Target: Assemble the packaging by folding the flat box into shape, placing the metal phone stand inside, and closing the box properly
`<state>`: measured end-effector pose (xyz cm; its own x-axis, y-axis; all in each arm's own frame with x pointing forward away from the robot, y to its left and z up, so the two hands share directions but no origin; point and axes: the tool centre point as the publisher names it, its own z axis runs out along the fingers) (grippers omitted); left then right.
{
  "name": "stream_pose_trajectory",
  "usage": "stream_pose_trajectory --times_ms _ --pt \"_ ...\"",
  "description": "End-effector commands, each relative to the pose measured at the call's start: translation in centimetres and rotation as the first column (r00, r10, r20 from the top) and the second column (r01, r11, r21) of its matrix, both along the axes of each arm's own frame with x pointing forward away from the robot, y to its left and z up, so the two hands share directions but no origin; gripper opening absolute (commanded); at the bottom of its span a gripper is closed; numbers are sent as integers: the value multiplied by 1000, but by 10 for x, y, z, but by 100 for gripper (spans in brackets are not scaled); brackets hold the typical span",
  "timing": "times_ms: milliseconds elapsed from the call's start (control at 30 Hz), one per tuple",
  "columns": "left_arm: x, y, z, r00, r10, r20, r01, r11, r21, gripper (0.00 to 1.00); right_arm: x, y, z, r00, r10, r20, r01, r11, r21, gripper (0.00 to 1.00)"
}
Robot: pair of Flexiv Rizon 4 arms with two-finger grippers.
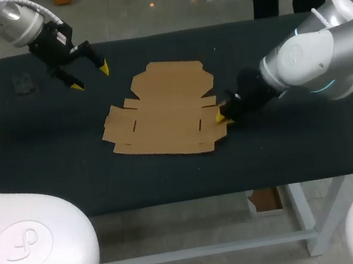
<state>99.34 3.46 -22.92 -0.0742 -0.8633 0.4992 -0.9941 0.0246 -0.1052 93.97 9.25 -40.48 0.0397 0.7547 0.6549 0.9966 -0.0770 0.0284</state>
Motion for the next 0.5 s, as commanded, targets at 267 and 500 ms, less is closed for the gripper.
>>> stream_pose_trajectory --times_ms 267,500 --pt "0 0 2 1000 1 -3 -1 1000 6 100 22 -21 10 987 153 -38 -148 983 112 95" --pt "0 0 2 1000 1 -3 -1 1000 6 100 33 -19 3 984 167 -56 -159 981 115 61"
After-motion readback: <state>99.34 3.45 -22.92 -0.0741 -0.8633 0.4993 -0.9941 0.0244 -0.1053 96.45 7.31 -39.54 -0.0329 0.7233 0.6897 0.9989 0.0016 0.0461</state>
